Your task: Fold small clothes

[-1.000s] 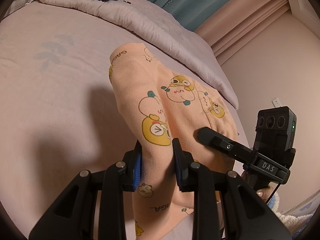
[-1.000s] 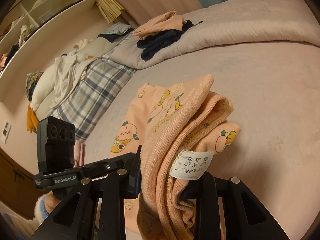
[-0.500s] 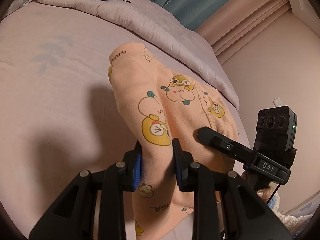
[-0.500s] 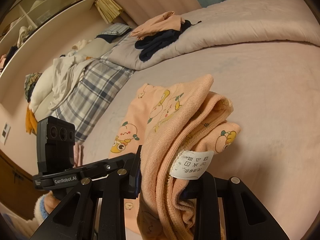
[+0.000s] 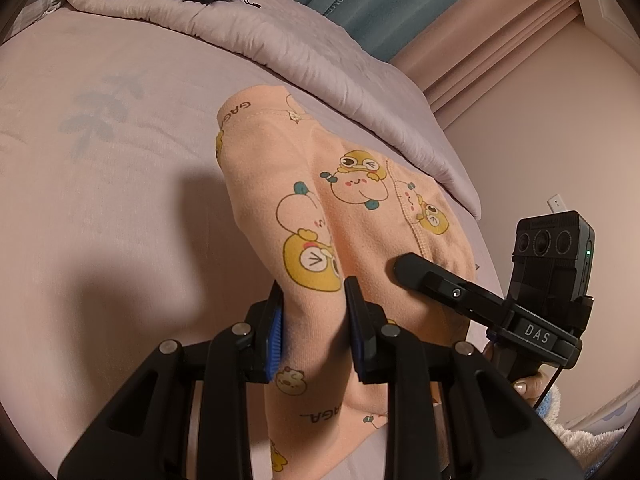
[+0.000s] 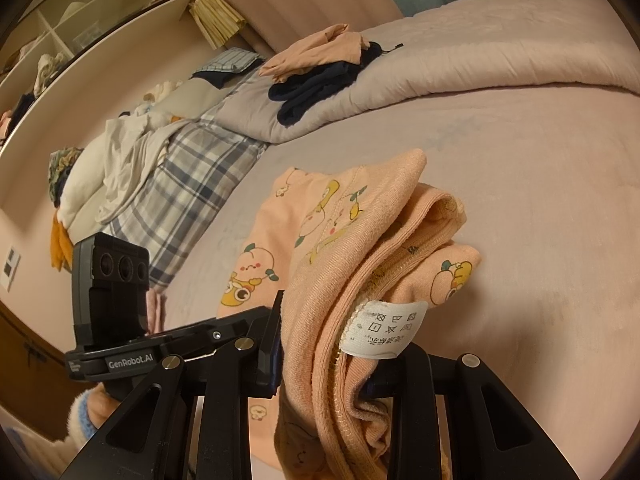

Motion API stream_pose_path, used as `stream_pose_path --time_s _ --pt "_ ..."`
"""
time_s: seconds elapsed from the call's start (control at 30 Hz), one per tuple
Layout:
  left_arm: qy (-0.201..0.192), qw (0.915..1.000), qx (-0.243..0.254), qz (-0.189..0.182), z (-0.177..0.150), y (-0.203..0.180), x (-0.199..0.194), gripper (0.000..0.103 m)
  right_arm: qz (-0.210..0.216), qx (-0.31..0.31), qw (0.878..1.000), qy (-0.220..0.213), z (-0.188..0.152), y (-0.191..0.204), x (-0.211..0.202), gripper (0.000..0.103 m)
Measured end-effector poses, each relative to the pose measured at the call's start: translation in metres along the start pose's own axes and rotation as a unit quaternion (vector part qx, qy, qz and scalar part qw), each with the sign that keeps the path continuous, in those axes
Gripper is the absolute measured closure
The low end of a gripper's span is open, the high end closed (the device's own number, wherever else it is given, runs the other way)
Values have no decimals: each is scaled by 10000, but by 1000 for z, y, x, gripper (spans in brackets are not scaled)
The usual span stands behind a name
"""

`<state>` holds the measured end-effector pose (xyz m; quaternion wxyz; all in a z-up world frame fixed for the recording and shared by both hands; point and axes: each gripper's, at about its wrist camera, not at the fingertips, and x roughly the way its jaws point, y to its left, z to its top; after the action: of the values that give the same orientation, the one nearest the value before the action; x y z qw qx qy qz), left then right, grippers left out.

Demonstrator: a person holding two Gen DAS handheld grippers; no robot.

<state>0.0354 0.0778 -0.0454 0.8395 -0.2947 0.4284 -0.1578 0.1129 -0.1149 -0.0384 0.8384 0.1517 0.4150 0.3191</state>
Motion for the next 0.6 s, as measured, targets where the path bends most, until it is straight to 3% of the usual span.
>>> stream_pose_path --time_s 0.6 --pt "15 10000 -16 32 1 -4 0 77 8 12 10000 11 2 -2 3 72"
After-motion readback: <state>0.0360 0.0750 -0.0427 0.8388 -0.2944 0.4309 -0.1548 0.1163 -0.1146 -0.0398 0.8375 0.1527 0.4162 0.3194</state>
